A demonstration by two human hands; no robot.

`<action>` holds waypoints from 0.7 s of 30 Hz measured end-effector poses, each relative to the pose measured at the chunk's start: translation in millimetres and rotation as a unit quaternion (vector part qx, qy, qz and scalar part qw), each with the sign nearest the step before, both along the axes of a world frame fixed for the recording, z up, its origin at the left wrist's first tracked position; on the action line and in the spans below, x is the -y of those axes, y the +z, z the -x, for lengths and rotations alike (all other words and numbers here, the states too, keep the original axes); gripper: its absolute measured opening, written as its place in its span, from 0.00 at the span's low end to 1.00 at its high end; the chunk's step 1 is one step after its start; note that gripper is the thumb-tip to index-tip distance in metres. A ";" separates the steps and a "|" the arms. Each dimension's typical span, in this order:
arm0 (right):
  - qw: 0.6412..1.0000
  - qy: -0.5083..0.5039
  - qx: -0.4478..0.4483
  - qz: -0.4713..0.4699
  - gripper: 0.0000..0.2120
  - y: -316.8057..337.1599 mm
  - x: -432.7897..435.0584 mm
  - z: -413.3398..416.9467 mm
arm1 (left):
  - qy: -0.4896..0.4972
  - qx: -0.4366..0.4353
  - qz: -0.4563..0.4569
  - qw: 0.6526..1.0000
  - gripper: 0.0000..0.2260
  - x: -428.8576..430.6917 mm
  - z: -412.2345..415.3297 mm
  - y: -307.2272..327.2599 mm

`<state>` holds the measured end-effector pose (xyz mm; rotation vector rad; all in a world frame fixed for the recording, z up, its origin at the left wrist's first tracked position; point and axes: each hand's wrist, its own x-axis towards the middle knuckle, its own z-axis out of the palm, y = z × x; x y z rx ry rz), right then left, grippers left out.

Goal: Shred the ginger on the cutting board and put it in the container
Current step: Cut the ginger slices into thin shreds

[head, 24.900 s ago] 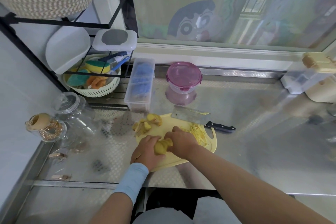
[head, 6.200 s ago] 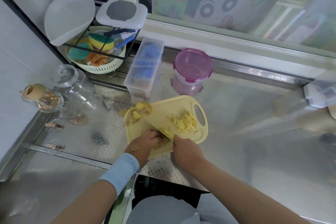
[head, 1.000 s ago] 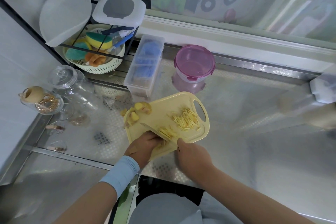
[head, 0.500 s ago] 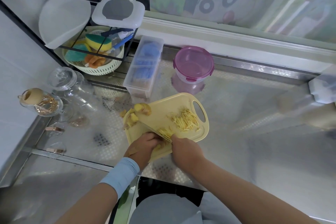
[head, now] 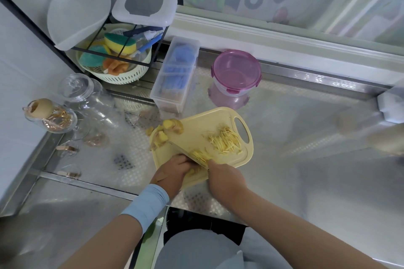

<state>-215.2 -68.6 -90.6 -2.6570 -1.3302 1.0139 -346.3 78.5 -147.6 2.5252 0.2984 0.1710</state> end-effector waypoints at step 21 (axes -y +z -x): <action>1.000 -0.002 -0.008 0.000 0.05 2.9 -7.1 -0.1 | 0.018 -0.001 0.003 1.000 0.22 2.0 -1.0 0.5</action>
